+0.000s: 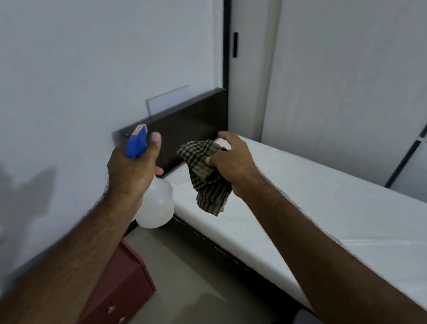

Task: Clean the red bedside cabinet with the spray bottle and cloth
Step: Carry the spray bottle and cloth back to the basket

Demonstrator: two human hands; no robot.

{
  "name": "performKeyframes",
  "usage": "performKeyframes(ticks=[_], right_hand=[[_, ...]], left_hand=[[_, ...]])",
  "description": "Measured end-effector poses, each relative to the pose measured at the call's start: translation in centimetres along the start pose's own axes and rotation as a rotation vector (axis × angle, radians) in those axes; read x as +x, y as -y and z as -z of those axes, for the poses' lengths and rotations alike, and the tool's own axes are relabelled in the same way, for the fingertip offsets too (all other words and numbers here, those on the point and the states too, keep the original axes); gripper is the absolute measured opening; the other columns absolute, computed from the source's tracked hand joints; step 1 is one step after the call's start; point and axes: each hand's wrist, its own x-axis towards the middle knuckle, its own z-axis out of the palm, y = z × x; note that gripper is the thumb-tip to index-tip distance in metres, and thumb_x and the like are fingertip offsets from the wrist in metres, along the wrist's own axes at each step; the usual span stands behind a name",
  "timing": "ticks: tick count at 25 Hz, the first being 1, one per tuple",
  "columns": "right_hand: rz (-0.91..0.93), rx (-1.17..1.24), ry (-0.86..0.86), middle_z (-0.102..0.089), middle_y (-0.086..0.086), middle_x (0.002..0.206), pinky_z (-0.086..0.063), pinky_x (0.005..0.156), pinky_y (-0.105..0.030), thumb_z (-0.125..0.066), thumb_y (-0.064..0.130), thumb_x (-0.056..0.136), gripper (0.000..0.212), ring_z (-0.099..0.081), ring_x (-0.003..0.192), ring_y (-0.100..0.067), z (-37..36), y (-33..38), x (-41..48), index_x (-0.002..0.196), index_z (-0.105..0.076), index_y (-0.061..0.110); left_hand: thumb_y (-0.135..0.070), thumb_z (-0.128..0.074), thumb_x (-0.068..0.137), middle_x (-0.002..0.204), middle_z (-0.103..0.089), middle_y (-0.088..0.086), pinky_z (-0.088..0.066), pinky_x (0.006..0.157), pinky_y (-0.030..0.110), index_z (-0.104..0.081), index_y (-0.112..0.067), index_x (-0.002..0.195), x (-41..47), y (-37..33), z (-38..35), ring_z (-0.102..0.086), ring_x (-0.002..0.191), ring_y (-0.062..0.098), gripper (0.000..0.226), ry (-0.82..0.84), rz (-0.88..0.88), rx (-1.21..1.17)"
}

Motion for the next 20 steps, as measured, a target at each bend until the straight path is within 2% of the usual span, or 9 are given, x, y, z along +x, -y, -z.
performKeyframes(ticks=[4, 9, 12, 15, 17, 18, 19, 20], right_hand=[[-0.099, -0.008, -0.157, -0.058, -0.003, 0.143, -0.058, 0.1, -0.048, -0.069, 0.004, 0.086, 0.073, -0.062, 0.123, -0.026, 9.2, -6.5, 0.2, 0.15, -0.049, 0.034], [-0.243, -0.02, -0.383, -0.064, -0.004, 0.128, -0.058, 0.099, -0.046, -0.066, 0.005, 0.085, 0.074, -0.066, 0.112, -0.023, 19.6, -15.3, -3.5, 0.15, -0.048, 0.034], [-0.35, 0.025, -0.522, -0.065, -0.004, 0.126, -0.058, 0.099, -0.045, -0.06, 0.0, 0.089, 0.074, -0.066, 0.109, -0.022, 24.4, -20.7, -7.2, 0.153, -0.045, 0.033], [-0.434, 0.032, -0.647, -0.064, -0.003, 0.119, -0.058, 0.098, -0.04, -0.055, -0.002, 0.089, 0.074, -0.065, 0.106, -0.021, 27.5, -25.9, -10.8, 0.155, -0.043, 0.031], [-0.487, 0.034, -0.705, -0.065, -0.003, 0.115, -0.058, 0.095, -0.038, -0.054, -0.003, 0.088, 0.076, -0.066, 0.104, -0.021, 28.8, -29.6, -13.3, 0.155, -0.043, 0.032], [-0.514, 0.039, -0.731, -0.067, -0.003, 0.115, -0.059, 0.095, -0.039, -0.055, -0.004, 0.088, 0.077, -0.067, 0.103, -0.021, 29.2, -31.7, -14.6, 0.155, -0.043, 0.032], [-0.54, 0.046, -0.755, -0.068, -0.003, 0.115, -0.06, 0.095, -0.041, -0.055, -0.004, 0.087, 0.078, -0.068, 0.103, -0.021, 29.5, -33.7, -15.8, 0.155, -0.043, 0.032], [-0.565, 0.057, -0.779, -0.069, -0.005, 0.118, -0.061, 0.094, -0.043, -0.055, -0.006, 0.087, 0.078, -0.069, 0.102, -0.022, 29.7, -35.8, -16.9, 0.155, -0.043, 0.031]], left_hand=[[-0.06, -0.063, 0.089, 0.089, -0.069, -0.002, -0.047, 0.062, 0.019, -0.059, -0.033, 0.091, -3.5, 2.2, -9.3, -0.072, 0.07, 0.011, 0.027, 0.144, 0.031, -0.004], [-0.059, -0.064, 0.089, 0.091, -0.073, 0.007, -0.041, 0.052, 0.007, -0.063, -0.016, 0.102, -9.6, 5.7, -19.5, -0.069, 0.06, -0.001, 0.045, 0.307, 0.114, -0.006], [-0.055, -0.066, 0.09, 0.09, -0.071, 0.01, -0.039, 0.048, 0.001, -0.062, -0.01, 0.101, -14.1, 8.0, -24.2, -0.07, 0.061, 0.002, 0.046, 0.424, 0.138, -0.004], [-0.054, -0.068, 0.088, 0.09, -0.068, 0.01, -0.047, 0.054, 0.009, -0.063, -0.009, 0.101, -18.5, 10.9, -27.5, -0.074, 0.071, 0.017, 0.047, 0.526, 0.162, -0.011], [-0.058, -0.067, 0.088, 0.088, -0.066, 0.013, -0.054, 0.064, 0.027, -0.061, -0.01, 0.096, -21.5, 13.5, -29.2, -0.072, 0.076, 0.026, 0.049, 0.602, 0.149, 0.024], [-0.06, -0.066, 0.087, 0.085, -0.064, 0.014, -0.054, 0.069, 0.037, -0.059, -0.011, 0.091, -23.0, 15.0, -29.8, -0.069, 0.076, 0.029, 0.05, 0.638, 0.138, 0.052], [-0.06, -0.065, 0.088, 0.08, -0.061, 0.014, -0.051, 0.069, 0.041, -0.056, -0.012, 0.085, -24.4, 16.3, -30.3, -0.064, 0.072, 0.031, 0.049, 0.668, 0.131, 0.072], [-0.058, -0.065, 0.089, 0.072, -0.056, 0.011, -0.047, 0.065, 0.039, -0.052, -0.012, 0.079, -25.7, 17.6, -30.8, -0.056, 0.065, 0.028, 0.048, 0.694, 0.13, 0.083]])
